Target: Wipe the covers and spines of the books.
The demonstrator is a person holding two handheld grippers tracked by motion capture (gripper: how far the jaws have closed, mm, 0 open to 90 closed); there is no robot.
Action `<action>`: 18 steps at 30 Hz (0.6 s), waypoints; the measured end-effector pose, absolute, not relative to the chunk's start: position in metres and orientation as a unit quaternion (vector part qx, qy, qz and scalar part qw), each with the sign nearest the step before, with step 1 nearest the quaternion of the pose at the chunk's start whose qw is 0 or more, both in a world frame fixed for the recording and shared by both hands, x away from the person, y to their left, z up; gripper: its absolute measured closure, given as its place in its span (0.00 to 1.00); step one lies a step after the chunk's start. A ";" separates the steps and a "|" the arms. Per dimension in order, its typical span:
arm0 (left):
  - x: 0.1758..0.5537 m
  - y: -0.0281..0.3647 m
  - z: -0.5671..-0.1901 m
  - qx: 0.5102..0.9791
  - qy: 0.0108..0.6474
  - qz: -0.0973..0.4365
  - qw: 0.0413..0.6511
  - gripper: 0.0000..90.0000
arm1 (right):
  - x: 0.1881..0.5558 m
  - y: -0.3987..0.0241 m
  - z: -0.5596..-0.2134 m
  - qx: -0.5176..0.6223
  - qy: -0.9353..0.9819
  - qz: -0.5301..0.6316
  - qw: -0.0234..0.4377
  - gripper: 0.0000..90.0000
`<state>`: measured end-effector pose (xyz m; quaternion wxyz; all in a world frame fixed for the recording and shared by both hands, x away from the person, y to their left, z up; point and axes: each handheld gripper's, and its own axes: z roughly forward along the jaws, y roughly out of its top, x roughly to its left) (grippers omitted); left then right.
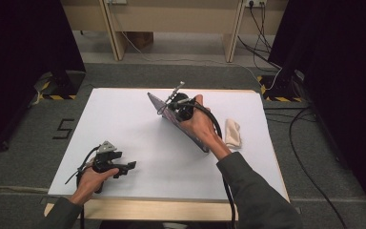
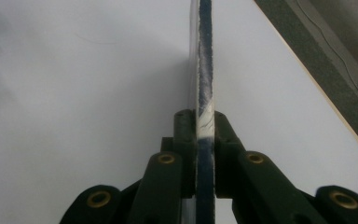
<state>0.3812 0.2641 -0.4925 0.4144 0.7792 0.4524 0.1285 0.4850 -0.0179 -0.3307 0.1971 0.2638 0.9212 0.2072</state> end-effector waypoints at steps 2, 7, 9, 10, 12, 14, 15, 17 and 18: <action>0.381 0.264 -0.492 0.778 0.453 0.129 0.415 0.22 | 0.481 -0.014 -0.334 0.266 0.922 0.211 0.184 0.93; 0.382 0.266 -0.492 0.775 0.458 0.132 0.416 0.22 | 0.470 0.003 -0.348 0.249 0.934 0.205 0.151 0.93; 0.382 0.267 -0.492 0.773 0.460 0.132 0.416 0.22 | 0.466 0.010 -0.360 0.247 0.938 0.209 0.123 0.93; 0.382 0.267 -0.492 0.773 0.461 0.133 0.415 0.22 | 0.464 0.014 -0.365 0.246 0.939 0.207 0.119 0.93; 0.382 0.268 -0.492 0.772 0.463 0.134 0.415 0.22 | 0.462 0.020 -0.376 0.238 0.943 0.205 0.111 0.93; 0.382 0.269 -0.492 0.771 0.465 0.134 0.415 0.22 | 0.460 0.025 -0.387 0.239 0.944 0.203 0.100 0.93; 0.382 0.269 -0.492 0.770 0.467 0.134 0.414 0.22 | 0.459 0.026 -0.391 0.235 0.946 0.203 0.097 0.93; 0.382 0.270 -0.492 0.769 0.468 0.136 0.413 0.22 | 0.458 0.028 -0.400 0.239 0.945 0.203 0.089 0.92; 0.382 0.270 -0.492 0.769 0.469 0.136 0.412 0.22 | 0.457 0.028 -0.404 0.241 0.945 0.205 0.085 0.92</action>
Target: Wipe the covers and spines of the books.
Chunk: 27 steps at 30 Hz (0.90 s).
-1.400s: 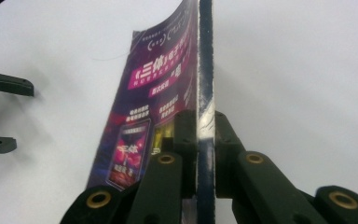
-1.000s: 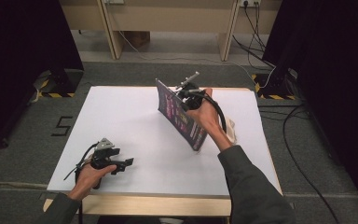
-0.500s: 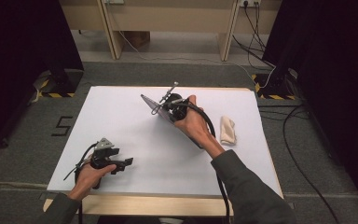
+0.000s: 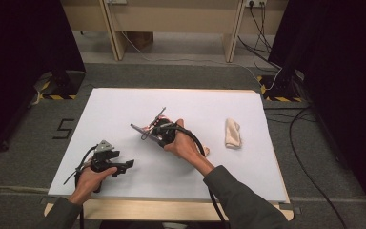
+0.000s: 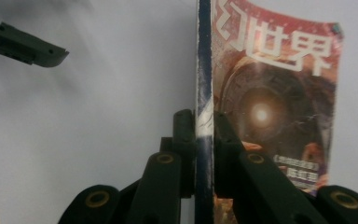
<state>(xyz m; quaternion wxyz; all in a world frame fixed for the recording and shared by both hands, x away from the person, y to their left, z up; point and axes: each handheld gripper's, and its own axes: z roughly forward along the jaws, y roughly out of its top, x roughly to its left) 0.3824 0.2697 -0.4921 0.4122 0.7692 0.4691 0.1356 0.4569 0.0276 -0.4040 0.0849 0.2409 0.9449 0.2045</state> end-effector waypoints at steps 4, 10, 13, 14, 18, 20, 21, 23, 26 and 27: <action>0.382 0.270 -0.492 0.769 0.471 0.136 0.410 0.22 | 0.452 0.028 -0.416 0.244 0.943 0.216 0.069 0.89; 0.382 0.268 -0.492 0.770 0.469 0.136 0.410 0.22 | 0.445 0.029 -0.431 0.256 0.937 0.234 0.042 0.78; 0.382 0.268 -0.493 0.770 0.469 0.135 0.411 0.22 | 0.443 0.029 -0.436 0.257 0.935 0.245 0.027 0.70; 0.382 0.267 -0.492 0.770 0.469 0.136 0.410 0.22 | 0.442 0.028 -0.437 0.263 0.931 0.251 0.017 0.68; 0.382 0.267 -0.493 0.771 0.471 0.137 0.406 0.22 | 0.442 0.024 -0.444 0.275 0.922 0.272 -0.006 0.62; 0.382 0.268 -0.493 0.770 0.472 0.138 0.406 0.22 | 0.442 0.022 -0.447 0.277 0.918 0.281 -0.033 0.59; 0.382 0.268 -0.493 0.769 0.474 0.138 0.406 0.22 | 0.442 0.021 -0.448 0.283 0.912 0.294 -0.044 0.60; 0.382 0.268 -0.492 0.768 0.477 0.141 0.404 0.22 | 0.442 0.018 -0.446 0.277 0.912 0.300 -0.035 0.59; 0.381 0.268 -0.493 0.768 0.479 0.138 0.402 0.22 | 0.445 0.008 -0.442 0.289 0.904 0.314 -0.034 0.59; 0.381 0.267 -0.493 0.768 0.478 0.136 0.404 0.22 | 0.447 0.003 -0.440 0.295 0.901 0.316 -0.026 0.59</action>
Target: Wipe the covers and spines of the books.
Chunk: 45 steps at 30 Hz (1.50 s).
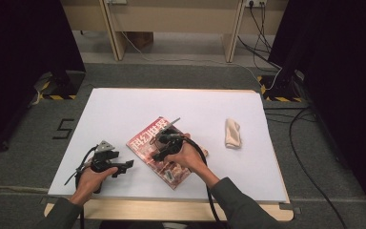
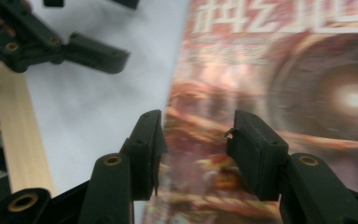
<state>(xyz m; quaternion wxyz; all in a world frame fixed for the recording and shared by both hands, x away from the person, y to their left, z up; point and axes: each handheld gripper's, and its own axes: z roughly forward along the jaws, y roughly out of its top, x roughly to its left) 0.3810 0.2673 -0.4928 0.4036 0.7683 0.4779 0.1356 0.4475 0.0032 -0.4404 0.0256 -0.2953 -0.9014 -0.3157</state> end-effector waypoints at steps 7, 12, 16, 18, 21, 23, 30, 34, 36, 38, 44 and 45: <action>0.377 0.255 -0.493 0.772 0.463 0.119 0.418 0.26 | 0.474 -0.042 -0.446 -0.352 -0.880 -0.313 -0.056 0.49; 0.378 0.242 -0.496 0.776 0.457 0.111 0.421 0.27 | 0.489 -0.081 -0.457 -0.414 -0.846 -0.323 -0.095 0.42; 0.381 0.231 -0.498 0.777 0.455 0.109 0.422 0.26 | 0.498 -0.105 -0.469 -0.441 -0.832 -0.320 -0.101 0.40; 0.383 0.227 -0.498 0.778 0.454 0.108 0.420 0.25 | 0.501 -0.112 -0.474 -0.448 -0.828 -0.320 -0.104 0.39; 0.385 0.224 -0.498 0.776 0.456 0.106 0.422 0.25 | 0.502 -0.118 -0.480 -0.454 -0.821 -0.335 -0.089 0.38; 0.387 0.222 -0.498 0.773 0.460 0.104 0.424 0.25 | 0.501 -0.119 -0.481 -0.451 -0.821 -0.338 -0.089 0.37; 0.390 0.217 -0.498 0.774 0.458 0.106 0.424 0.24 | 0.493 -0.115 -0.482 -0.435 -0.824 -0.353 -0.083 0.38; 0.391 0.215 -0.498 0.776 0.456 0.108 0.421 0.23 | 0.487 -0.112 -0.484 -0.432 -0.822 -0.364 -0.071 0.38; 0.392 0.214 -0.498 0.776 0.458 0.106 0.420 0.23 | 0.483 -0.111 -0.484 -0.428 -0.822 -0.369 -0.066 0.38; 0.392 0.213 -0.498 0.776 0.459 0.105 0.420 0.20 | 0.481 -0.110 -0.484 -0.422 -0.827 -0.367 -0.060 0.39; 0.396 0.215 -0.497 0.775 0.461 0.092 0.422 0.20 | 0.469 -0.105 -0.483 -0.406 -0.837 -0.363 -0.049 0.38; 0.398 0.215 -0.497 0.774 0.461 0.093 0.423 0.20 | 0.467 -0.105 -0.482 -0.408 -0.838 -0.360 -0.051 0.38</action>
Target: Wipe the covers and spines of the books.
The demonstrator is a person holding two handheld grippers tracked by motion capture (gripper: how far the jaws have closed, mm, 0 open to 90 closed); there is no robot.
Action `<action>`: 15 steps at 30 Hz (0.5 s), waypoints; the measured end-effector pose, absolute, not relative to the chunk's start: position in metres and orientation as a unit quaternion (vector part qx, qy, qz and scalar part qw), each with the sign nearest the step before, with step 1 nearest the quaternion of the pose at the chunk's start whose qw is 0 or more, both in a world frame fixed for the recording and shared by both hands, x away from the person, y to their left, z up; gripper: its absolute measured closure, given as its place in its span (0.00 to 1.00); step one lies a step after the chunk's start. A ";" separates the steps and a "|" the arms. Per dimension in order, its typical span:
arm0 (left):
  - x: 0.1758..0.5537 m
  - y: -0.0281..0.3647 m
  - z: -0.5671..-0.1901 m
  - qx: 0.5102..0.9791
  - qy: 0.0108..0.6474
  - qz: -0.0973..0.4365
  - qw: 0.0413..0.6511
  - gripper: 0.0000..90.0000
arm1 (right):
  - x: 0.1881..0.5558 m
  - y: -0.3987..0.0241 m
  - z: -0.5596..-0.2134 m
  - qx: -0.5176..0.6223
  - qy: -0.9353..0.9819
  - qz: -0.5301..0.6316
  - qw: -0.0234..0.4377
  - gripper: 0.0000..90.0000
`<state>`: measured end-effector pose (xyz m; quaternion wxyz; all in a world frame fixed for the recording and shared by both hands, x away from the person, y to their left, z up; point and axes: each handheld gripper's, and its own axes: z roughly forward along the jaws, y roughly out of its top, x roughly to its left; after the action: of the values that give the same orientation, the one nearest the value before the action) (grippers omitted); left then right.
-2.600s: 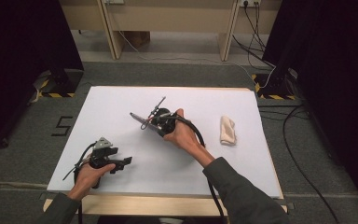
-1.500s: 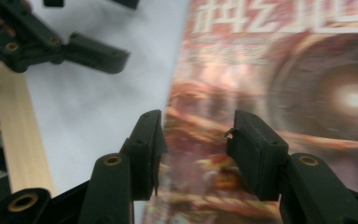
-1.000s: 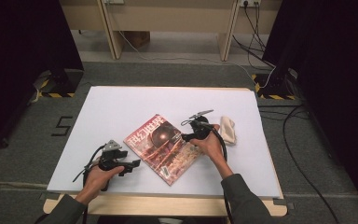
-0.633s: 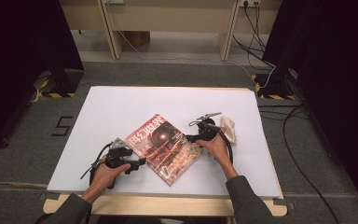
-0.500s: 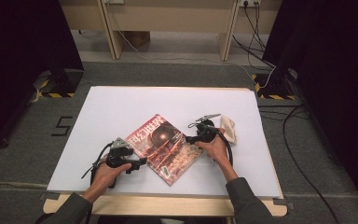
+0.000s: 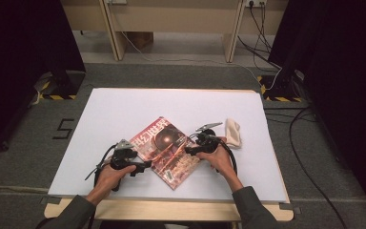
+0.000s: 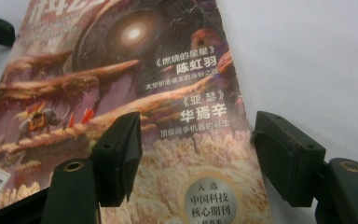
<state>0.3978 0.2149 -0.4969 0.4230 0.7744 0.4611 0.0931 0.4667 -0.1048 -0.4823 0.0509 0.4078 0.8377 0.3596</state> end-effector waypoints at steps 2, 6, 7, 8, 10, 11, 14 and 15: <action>0.401 0.214 -0.497 0.773 0.462 0.095 0.424 0.21 | 0.463 -0.106 -0.482 0.408 0.839 0.356 0.053 0.37; 0.409 0.212 -0.497 0.777 0.459 0.100 0.419 0.21 | 0.451 -0.106 -0.481 0.408 0.842 0.348 0.055 0.34; 0.412 0.212 -0.497 0.777 0.460 0.100 0.419 0.22 | 0.448 -0.107 -0.481 0.405 0.844 0.345 0.058 0.34; 0.415 0.211 -0.497 0.775 0.461 0.101 0.420 0.22 | 0.445 -0.107 -0.481 0.402 0.846 0.345 0.062 0.34; 0.422 0.210 -0.497 0.776 0.460 0.104 0.419 0.22 | 0.438 -0.107 -0.481 0.401 0.847 0.342 0.062 0.33; 0.425 0.209 -0.497 0.779 0.457 0.106 0.416 0.22 | 0.435 -0.107 -0.481 0.400 0.848 0.341 0.062 0.32; 0.433 0.206 -0.497 0.782 0.454 0.109 0.413 0.22 | 0.425 -0.107 -0.481 0.399 0.849 0.340 0.061 0.30; 0.436 0.205 -0.497 0.780 0.454 0.110 0.416 0.22 | 0.421 -0.107 -0.481 0.400 0.849 0.339 0.059 0.30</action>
<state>0.4362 0.2051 -0.4971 0.4155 0.7802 0.4543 0.1104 0.4206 -0.1071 -0.4806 0.0587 0.3999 0.8494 0.3393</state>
